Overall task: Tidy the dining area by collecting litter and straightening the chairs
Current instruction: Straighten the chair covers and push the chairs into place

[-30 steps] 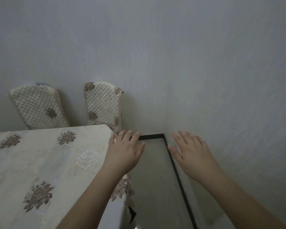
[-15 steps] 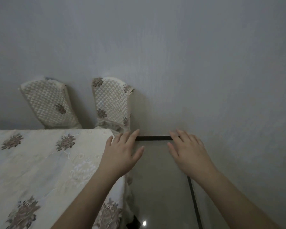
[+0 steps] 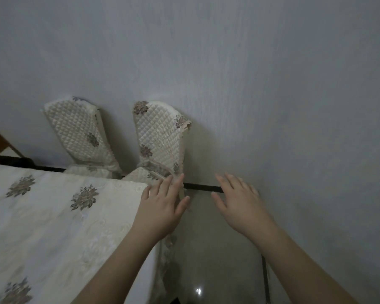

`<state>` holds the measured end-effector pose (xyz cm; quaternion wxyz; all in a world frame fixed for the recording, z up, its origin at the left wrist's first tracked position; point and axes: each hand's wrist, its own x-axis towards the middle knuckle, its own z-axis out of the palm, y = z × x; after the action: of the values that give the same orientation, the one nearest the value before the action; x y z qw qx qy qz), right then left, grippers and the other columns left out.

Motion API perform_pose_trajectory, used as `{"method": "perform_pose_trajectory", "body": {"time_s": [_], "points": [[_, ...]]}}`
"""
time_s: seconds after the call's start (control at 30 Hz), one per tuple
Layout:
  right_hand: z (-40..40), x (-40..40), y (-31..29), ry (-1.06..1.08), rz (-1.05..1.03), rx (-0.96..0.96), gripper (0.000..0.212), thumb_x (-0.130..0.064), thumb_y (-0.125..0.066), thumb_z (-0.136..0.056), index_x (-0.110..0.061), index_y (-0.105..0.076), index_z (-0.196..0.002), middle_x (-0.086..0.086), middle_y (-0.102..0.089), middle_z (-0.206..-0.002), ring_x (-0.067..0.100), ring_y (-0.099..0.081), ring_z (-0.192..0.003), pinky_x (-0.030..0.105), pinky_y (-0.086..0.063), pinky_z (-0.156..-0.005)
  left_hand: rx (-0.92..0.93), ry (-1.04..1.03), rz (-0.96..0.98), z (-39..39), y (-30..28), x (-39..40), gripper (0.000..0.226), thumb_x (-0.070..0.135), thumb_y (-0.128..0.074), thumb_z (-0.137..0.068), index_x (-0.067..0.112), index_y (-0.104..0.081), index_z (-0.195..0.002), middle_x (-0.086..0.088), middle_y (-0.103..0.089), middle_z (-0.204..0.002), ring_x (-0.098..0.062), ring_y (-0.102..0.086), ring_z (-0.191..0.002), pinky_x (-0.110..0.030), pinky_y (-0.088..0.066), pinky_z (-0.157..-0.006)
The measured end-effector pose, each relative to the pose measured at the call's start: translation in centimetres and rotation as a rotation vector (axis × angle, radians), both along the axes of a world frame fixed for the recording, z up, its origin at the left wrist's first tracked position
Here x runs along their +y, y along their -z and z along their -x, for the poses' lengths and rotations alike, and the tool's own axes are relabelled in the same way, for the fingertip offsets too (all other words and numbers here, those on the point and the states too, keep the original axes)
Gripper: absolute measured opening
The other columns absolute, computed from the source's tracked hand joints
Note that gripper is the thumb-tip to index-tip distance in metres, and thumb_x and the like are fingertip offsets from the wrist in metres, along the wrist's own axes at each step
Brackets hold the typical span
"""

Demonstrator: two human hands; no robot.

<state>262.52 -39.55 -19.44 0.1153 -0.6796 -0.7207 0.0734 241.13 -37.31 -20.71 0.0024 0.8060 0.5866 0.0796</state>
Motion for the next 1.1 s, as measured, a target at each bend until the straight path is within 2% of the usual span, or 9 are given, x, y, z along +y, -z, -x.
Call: {"method": "perform_pose_trajectory", "body": {"time_s": [0.1, 0.23, 0.3, 0.4, 0.5, 0.7, 0.97, 1.1], "points": [[0.2, 3.9, 0.1, -0.029, -0.016, 0.011, 0.056, -0.05, -0.028, -0.098, -0.029, -0.022, -0.149, 0.0, -0.027, -0.156, 0.02, -0.025, -0.141, 0.038, -0.02, -0.113, -0.009, -0.009, -0.01, -0.2, 0.6, 3.5, 0.059, 0.057, -0.011, -0.097, 0.037, -0.01, -0.152, -0.001, -0.026, -0.158, -0.023, -0.021, -0.145, -0.043, -0.018, -0.115], [0.3, 9.5, 0.3, -0.07, -0.017, -0.039, 0.056, -0.049, -0.029, -0.098, -0.027, -0.023, -0.149, 0.002, -0.029, -0.154, 0.021, -0.027, -0.14, 0.038, -0.021, -0.113, 0.02, -0.013, -0.037, -0.2, 0.9, 8.9, 0.065, 0.058, -0.002, -0.093, 0.037, -0.022, -0.151, -0.004, -0.034, -0.154, -0.025, -0.03, -0.141, -0.042, -0.022, -0.113], [0.3, 12.6, 0.0, -0.073, -0.027, -0.067, 0.056, -0.049, -0.03, -0.098, -0.027, -0.024, -0.149, 0.002, -0.03, -0.154, 0.021, -0.028, -0.139, 0.037, -0.022, -0.112, 0.007, -0.034, -0.053, 0.2, 0.9, 11.8, 0.064, 0.059, -0.005, -0.094, 0.036, -0.026, -0.15, -0.005, -0.038, -0.152, -0.026, -0.034, -0.139, -0.043, -0.025, -0.111], [0.4, 17.1, -0.6, -0.08, -0.049, -0.095, 0.056, -0.05, -0.03, -0.098, -0.027, -0.025, -0.148, 0.002, -0.031, -0.153, 0.022, -0.03, -0.138, 0.037, -0.022, -0.111, 0.004, -0.053, -0.037, 1.0, 1.0, 16.2, 0.061, 0.061, -0.011, -0.096, 0.035, -0.023, -0.15, -0.004, -0.035, -0.154, -0.026, -0.031, -0.141, -0.044, -0.024, -0.113], [0.4, 20.6, -0.3, -0.067, -0.064, -0.087, 0.056, -0.05, -0.032, -0.097, -0.026, -0.027, -0.148, 0.002, -0.033, -0.153, 0.022, -0.031, -0.137, 0.038, -0.023, -0.111, 0.012, -0.062, -0.067, 1.7, 0.5, 20.1, 0.065, 0.062, -0.012, -0.094, 0.032, -0.03, -0.148, -0.002, -0.039, -0.151, -0.025, -0.034, -0.139, -0.045, -0.025, -0.111], [-0.4, 26.8, 1.6, -0.084, -0.012, -0.037, 0.057, -0.05, -0.031, -0.097, -0.025, -0.028, -0.148, 0.004, -0.033, -0.152, 0.023, -0.032, -0.138, 0.039, -0.024, -0.112, 0.003, -0.074, -0.038, 1.4, 1.4, 26.0, 0.065, 0.064, -0.018, -0.093, 0.032, -0.03, -0.148, 0.005, -0.039, -0.151, -0.019, -0.033, -0.139, -0.042, -0.026, -0.112], [-3.3, 38.8, 3.6, -0.159, 0.024, 0.039, 0.059, -0.049, -0.032, -0.097, -0.026, -0.022, -0.15, 0.003, -0.029, -0.155, 0.024, -0.027, -0.14, 0.041, -0.019, -0.114, 0.068, -0.154, -0.007, -1.5, 3.3, 35.7, 0.065, 0.064, -0.018, -0.093, 0.032, -0.027, -0.149, 0.007, -0.029, -0.156, -0.017, -0.02, -0.145, -0.038, -0.013, -0.117], [-3.7, 43.9, 3.8, -0.253, 0.041, 0.042, 0.058, -0.049, -0.033, -0.097, -0.024, -0.025, -0.149, 0.004, -0.03, -0.154, 0.025, -0.028, -0.14, 0.04, -0.019, -0.113, 0.049, -0.188, 0.019, -1.8, 2.6, 40.1, 0.061, 0.06, -0.027, -0.094, 0.031, -0.03, -0.148, 0.004, -0.03, -0.155, -0.02, -0.022, -0.144, -0.04, -0.018, -0.117]]}}
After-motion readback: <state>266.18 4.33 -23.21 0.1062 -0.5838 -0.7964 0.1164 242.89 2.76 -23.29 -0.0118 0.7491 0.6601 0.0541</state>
